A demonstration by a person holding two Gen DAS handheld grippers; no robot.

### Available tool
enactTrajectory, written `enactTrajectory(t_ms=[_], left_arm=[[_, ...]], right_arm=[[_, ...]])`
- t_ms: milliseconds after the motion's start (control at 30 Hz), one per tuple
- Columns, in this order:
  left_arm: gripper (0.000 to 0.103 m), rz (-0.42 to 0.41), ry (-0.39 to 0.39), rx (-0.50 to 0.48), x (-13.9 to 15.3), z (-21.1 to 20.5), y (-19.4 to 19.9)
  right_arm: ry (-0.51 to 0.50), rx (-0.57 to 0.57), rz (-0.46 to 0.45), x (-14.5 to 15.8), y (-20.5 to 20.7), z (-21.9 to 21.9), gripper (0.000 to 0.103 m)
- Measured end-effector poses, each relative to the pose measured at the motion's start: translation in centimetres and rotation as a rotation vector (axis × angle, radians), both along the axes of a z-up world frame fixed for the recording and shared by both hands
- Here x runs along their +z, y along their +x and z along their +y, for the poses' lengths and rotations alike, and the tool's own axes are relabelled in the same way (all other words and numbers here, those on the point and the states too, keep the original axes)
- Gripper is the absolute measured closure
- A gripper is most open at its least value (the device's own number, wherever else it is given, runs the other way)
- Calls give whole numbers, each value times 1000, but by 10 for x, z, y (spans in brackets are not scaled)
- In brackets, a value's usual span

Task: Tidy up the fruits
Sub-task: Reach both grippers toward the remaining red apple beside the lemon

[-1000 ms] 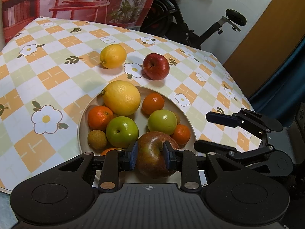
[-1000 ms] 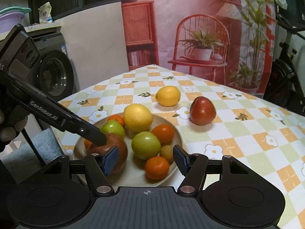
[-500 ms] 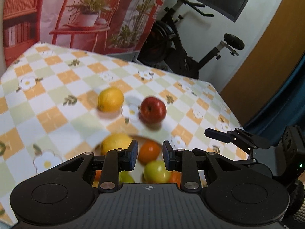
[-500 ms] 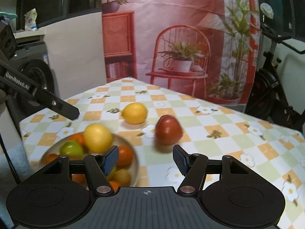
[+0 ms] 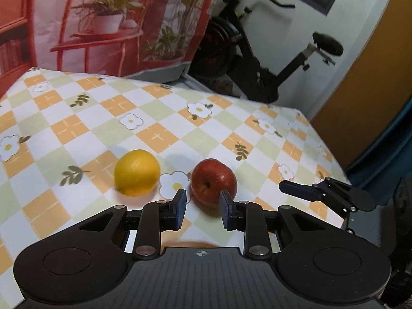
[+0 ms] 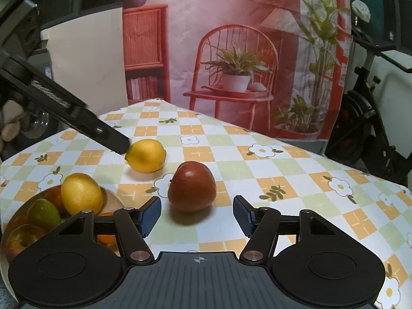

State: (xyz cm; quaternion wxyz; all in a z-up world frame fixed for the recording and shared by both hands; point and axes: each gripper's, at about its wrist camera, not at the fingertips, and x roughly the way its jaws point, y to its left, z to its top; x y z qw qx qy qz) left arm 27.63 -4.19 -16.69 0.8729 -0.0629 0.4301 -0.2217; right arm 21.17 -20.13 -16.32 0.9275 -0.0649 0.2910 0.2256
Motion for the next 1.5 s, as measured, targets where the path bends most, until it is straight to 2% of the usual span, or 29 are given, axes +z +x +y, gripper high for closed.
enactTrajectory(t_ms=[267,833,1133,1367,1500], left_arm=[[73,41,61,-10,-21,-14,30],[74,75,54,-39,-38,-26,54],[75,60,35,-55,-33,-41,65],[75,77,-9,-54,-34,-50,75],[75,74,-8,-63,-34,-57,77]], right_arm=[[-20,37,19,-14,20,7,45],[-62,122,20,-32,47,23,41],[-57,89,25,-41,55,16,40],[-44,51,10,-47,61,12,41],[-2,9,16,-50,67,6,46]])
